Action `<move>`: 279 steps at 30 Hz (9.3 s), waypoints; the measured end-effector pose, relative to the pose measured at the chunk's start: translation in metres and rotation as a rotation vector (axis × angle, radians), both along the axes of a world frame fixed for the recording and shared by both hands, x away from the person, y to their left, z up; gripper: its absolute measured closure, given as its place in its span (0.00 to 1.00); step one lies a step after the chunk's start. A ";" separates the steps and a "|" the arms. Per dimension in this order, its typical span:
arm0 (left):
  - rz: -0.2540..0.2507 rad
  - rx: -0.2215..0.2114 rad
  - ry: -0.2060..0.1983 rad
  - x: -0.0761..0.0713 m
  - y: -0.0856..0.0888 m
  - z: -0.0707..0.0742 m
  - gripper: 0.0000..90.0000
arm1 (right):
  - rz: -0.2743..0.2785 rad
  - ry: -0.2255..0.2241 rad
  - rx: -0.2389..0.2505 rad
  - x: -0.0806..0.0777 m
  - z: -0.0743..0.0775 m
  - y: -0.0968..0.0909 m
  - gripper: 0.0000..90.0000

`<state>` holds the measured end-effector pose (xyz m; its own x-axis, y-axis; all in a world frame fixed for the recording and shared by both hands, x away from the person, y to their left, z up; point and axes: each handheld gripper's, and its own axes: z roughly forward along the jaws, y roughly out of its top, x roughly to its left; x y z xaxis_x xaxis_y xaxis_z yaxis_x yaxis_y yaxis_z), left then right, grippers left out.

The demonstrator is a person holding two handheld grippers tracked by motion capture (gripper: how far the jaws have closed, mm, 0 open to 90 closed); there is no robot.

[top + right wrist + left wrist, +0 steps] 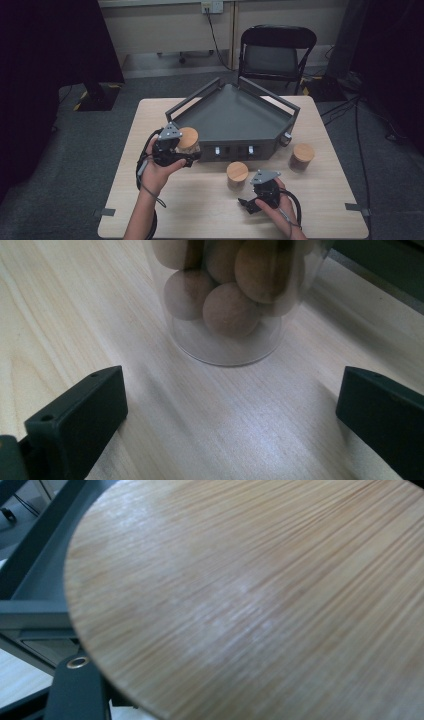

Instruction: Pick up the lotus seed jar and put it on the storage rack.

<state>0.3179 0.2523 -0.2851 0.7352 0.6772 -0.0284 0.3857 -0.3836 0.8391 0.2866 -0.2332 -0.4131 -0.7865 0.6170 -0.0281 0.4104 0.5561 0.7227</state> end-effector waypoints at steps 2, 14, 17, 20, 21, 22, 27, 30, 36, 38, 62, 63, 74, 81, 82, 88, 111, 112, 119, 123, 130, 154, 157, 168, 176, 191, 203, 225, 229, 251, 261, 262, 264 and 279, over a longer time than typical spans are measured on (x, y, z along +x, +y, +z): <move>0.002 0.001 -0.002 0.003 -0.001 0.002 0.29 | 0.000 0.000 0.000 0.000 0.000 0.000 0.00; 0.013 0.007 -0.007 0.014 -0.010 0.013 0.29 | 0.000 -0.001 0.000 0.000 0.000 0.000 0.00; 0.016 0.017 -0.009 0.018 -0.013 0.015 0.29 | 0.000 0.000 0.000 0.000 0.000 0.000 0.00; 0.017 0.018 -0.006 0.023 -0.016 0.017 0.29 | 0.000 0.000 0.000 0.000 0.000 0.000 0.00; 0.019 0.017 -0.008 0.024 -0.016 0.017 0.29 | 0.000 0.000 0.000 0.000 0.000 0.000 0.00; 0.023 0.015 -0.008 0.025 -0.017 0.017 0.29 | 0.000 0.000 0.000 0.000 0.000 0.000 0.00; 0.031 0.021 -0.007 0.031 -0.021 0.019 0.29 | 0.000 0.000 0.000 0.000 0.000 0.000 0.00; 0.036 0.019 -0.006 0.034 -0.022 0.021 0.29 | 0.000 0.000 0.000 0.000 0.000 0.000 0.00; 0.052 0.029 -0.005 0.040 -0.027 0.022 0.29 | 0.000 0.000 0.000 0.000 0.000 0.000 0.00; 0.056 0.031 -0.001 0.043 -0.028 0.022 0.29 | 0.000 0.000 0.000 0.000 0.000 0.000 0.00; 0.112 0.045 0.017 0.070 -0.047 0.014 0.29 | 0.000 0.000 0.000 0.000 0.000 0.000 0.00; 0.115 0.050 0.014 0.071 -0.048 0.013 0.29 | 0.000 0.000 0.000 0.000 0.000 0.000 0.00; 0.126 0.050 0.025 0.080 -0.053 0.003 0.29 | 0.000 -0.001 0.000 0.000 0.000 0.000 0.00; 0.133 0.054 0.038 0.084 -0.056 -0.003 0.29 | 0.000 -0.001 0.000 0.000 0.000 0.000 0.00; 0.139 0.055 0.039 0.084 -0.056 -0.004 0.29 | 0.000 -0.001 0.000 0.000 0.000 0.000 0.00; 0.137 0.055 0.049 0.087 -0.055 -0.008 0.29 | 0.000 0.000 0.000 0.000 0.000 0.000 0.00; 0.142 0.049 0.032 0.085 -0.056 -0.014 0.28 | -0.006 -0.001 0.000 -0.001 0.000 0.000 0.00; 0.143 0.044 0.035 0.086 -0.055 -0.014 0.28 | -0.006 0.000 0.000 -0.001 0.000 0.000 0.00; 0.165 0.036 0.052 0.086 -0.054 -0.013 0.20 | -0.006 0.000 0.000 -0.001 0.000 0.000 0.00; 0.183 0.028 0.063 0.084 -0.052 -0.012 0.14 | -0.006 0.000 0.000 -0.001 0.000 0.000 0.00; 0.184 0.018 0.065 0.080 -0.046 -0.009 0.09 | -0.006 -0.001 0.000 -0.001 0.000 0.000 0.00; 0.182 0.008 0.054 0.058 -0.031 -0.002 0.06 | -0.006 0.000 0.000 -0.001 0.000 0.000 0.00; 0.181 0.008 0.053 0.055 -0.029 -0.002 0.06 | -0.006 0.000 0.000 -0.001 0.000 0.000 0.00; 0.186 0.000 0.050 0.041 -0.020 -0.007 0.06 | -0.006 0.000 0.000 -0.001 0.000 0.000 0.00; 0.187 0.003 0.049 0.034 -0.016 -0.008 0.06 | -0.006 0.000 0.000 -0.001 0.000 0.000 0.00; 0.188 -0.001 0.048 0.018 -0.008 -0.014 0.06 | -0.007 -0.001 0.000 -0.001 0.000 0.000 0.00; 0.192 -0.008 0.051 0.006 -0.002 -0.020 0.06 | -0.007 -0.001 0.000 -0.001 0.000 0.000 0.00; 0.195 0.002 0.049 -0.011 0.004 -0.032 0.06 | -0.006 -0.001 0.000 -0.001 0.000 0.000 0.00; 0.196 0.003 0.048 -0.013 0.005 -0.034 0.06 | -0.006 0.000 0.000 -0.001 0.000 0.000 0.00; 0.207 -0.001 0.055 -0.012 0.011 -0.044 0.06 | -0.006 0.000 0.000 -0.001 0.000 0.000 0.00; 0.211 0.000 0.062 -0.012 0.014 -0.052 0.06 | -0.007 0.000 0.000 -0.001 0.000 0.000 0.00; 0.213 -0.002 0.062 -0.012 0.015 -0.053 0.06 | -0.006 0.000 0.000 -0.001 0.000 0.000 0.00; 0.212 -0.003 0.065 -0.012 0.016 -0.055 0.06 | -0.006 0.000 0.000 -0.001 0.000 0.000 0.00; 0.223 0.013 0.084 -0.015 0.025 -0.069 0.06 | -0.006 0.000 0.000 -0.001 0.000 0.000 0.00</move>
<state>0.3026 0.2771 -0.3545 0.5626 0.8235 -0.0733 0.5302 -0.2913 0.7962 0.2853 -0.2328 -0.4133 -0.7824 0.6221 -0.0280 0.4140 0.5532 0.7229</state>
